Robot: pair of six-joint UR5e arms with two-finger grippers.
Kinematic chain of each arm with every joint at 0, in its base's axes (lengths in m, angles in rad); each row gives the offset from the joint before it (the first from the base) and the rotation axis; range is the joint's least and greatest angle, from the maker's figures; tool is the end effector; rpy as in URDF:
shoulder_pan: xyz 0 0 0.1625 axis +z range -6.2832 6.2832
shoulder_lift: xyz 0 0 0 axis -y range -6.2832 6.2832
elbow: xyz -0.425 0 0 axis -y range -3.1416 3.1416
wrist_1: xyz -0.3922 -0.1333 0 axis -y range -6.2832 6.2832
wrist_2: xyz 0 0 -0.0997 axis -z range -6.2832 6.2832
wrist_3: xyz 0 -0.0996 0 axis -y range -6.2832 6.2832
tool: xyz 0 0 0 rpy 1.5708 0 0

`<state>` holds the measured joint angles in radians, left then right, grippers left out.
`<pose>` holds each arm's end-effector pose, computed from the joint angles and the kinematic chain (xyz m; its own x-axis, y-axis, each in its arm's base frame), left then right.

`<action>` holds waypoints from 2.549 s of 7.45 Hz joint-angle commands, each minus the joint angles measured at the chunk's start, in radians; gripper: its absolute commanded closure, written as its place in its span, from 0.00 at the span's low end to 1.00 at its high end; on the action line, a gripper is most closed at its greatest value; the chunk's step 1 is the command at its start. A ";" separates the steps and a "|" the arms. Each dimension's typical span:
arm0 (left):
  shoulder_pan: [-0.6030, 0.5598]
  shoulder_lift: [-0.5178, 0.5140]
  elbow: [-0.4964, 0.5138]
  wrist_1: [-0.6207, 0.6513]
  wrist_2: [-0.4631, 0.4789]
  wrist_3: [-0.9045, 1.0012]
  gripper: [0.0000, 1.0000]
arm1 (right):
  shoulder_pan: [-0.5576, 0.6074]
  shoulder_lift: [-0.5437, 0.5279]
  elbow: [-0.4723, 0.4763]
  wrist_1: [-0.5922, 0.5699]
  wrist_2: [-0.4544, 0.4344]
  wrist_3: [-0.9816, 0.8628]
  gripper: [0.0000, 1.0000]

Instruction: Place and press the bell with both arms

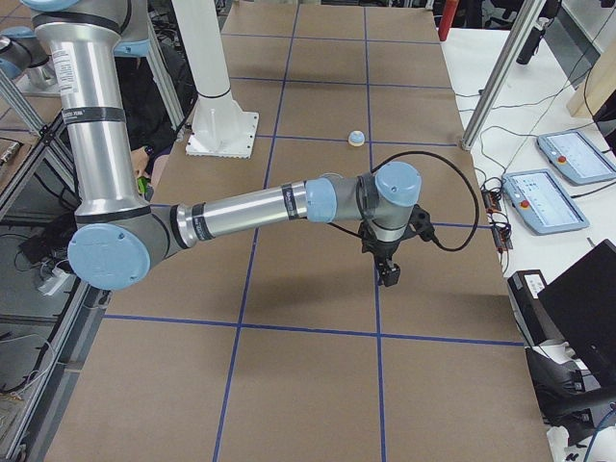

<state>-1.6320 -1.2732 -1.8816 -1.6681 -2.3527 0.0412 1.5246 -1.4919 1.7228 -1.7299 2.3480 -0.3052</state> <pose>-0.0859 -0.3699 0.6229 0.7149 0.0750 -0.6952 0.0314 0.9898 0.1390 0.0394 -0.5222 0.5601 0.6632 -0.3787 0.6456 0.2572 0.9253 0.2786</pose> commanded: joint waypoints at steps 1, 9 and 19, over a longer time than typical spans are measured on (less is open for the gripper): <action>-0.009 0.000 -0.011 0.005 -0.007 -0.003 0.00 | 0.019 -0.137 0.050 0.073 -0.003 0.026 0.00; -0.014 -0.014 -0.008 -0.004 -0.005 0.002 0.00 | 0.017 -0.188 0.075 0.179 0.004 0.140 0.00; -0.014 -0.018 -0.013 -0.002 0.000 -0.001 0.00 | 0.017 -0.186 0.075 0.179 0.005 0.140 0.00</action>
<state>-1.6452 -1.2903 -1.8934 -1.6707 -2.3520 0.0395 1.5423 -1.6781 1.7979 -1.5509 2.3531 -0.1657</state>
